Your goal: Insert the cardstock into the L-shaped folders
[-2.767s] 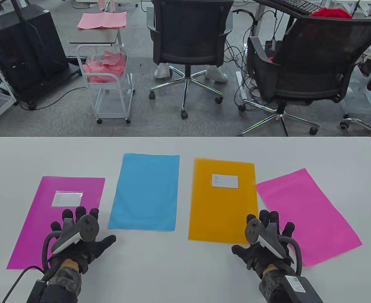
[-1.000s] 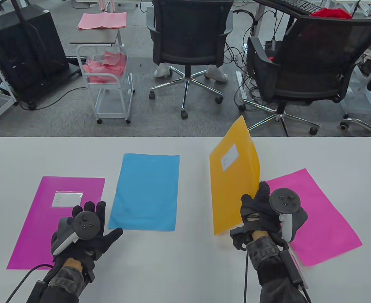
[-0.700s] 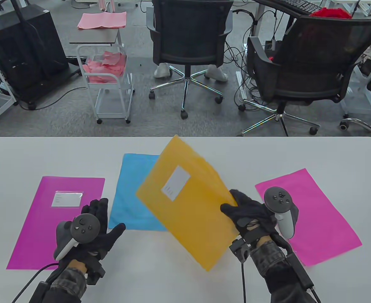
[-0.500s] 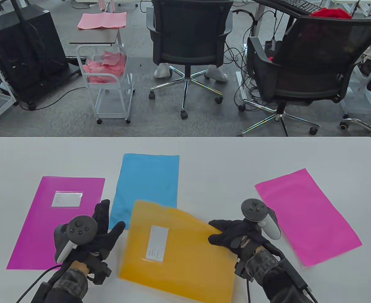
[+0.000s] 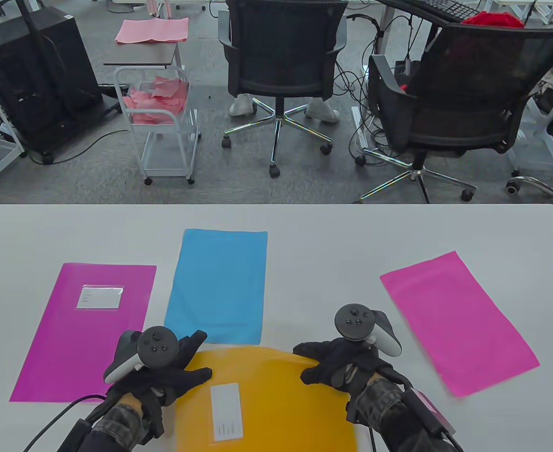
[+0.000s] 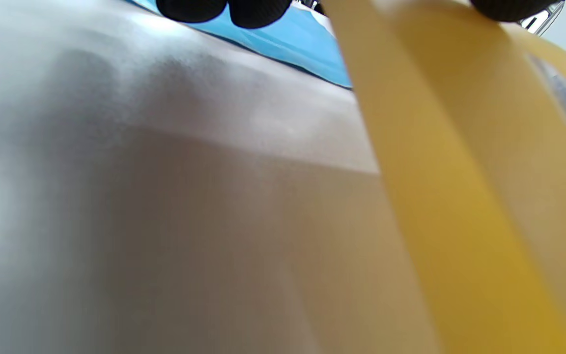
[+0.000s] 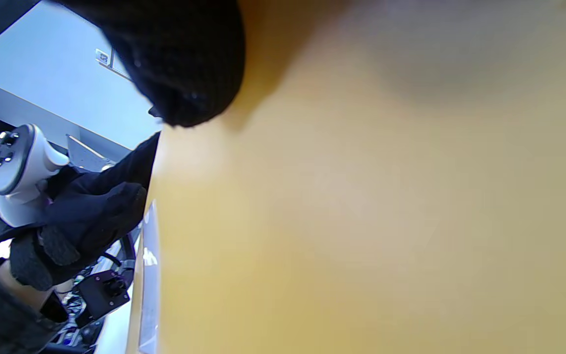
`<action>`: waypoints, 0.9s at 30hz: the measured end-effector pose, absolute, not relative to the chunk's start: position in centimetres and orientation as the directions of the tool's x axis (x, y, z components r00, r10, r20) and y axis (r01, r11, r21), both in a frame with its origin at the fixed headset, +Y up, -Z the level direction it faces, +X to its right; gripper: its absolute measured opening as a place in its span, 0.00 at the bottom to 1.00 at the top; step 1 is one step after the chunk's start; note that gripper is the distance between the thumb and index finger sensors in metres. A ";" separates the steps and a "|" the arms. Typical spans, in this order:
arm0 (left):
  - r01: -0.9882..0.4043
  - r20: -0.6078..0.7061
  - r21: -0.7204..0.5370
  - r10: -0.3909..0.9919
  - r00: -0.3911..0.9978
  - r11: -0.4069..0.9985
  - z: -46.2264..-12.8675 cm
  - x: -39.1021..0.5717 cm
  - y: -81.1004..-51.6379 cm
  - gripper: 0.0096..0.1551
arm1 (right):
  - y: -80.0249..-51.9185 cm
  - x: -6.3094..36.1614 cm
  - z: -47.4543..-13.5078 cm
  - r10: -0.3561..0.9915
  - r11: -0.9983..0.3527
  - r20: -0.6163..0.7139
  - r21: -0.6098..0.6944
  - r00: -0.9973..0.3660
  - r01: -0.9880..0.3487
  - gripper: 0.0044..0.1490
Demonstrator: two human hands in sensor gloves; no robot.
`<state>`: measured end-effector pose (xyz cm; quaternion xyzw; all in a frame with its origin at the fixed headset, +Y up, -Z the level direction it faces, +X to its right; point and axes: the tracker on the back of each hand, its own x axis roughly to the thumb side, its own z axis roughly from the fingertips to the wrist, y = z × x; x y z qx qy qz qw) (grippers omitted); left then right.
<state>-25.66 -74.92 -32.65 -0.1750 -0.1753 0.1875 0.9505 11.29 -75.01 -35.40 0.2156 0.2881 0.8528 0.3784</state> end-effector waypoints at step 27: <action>0.084 0.470 0.007 -0.078 0.879 0.996 -30.4 -20.3 -74.2 0.38 | -76.0 13.4 -36.1 0.682 -0.615 0.044 0.575 -0.730 -0.540 0.43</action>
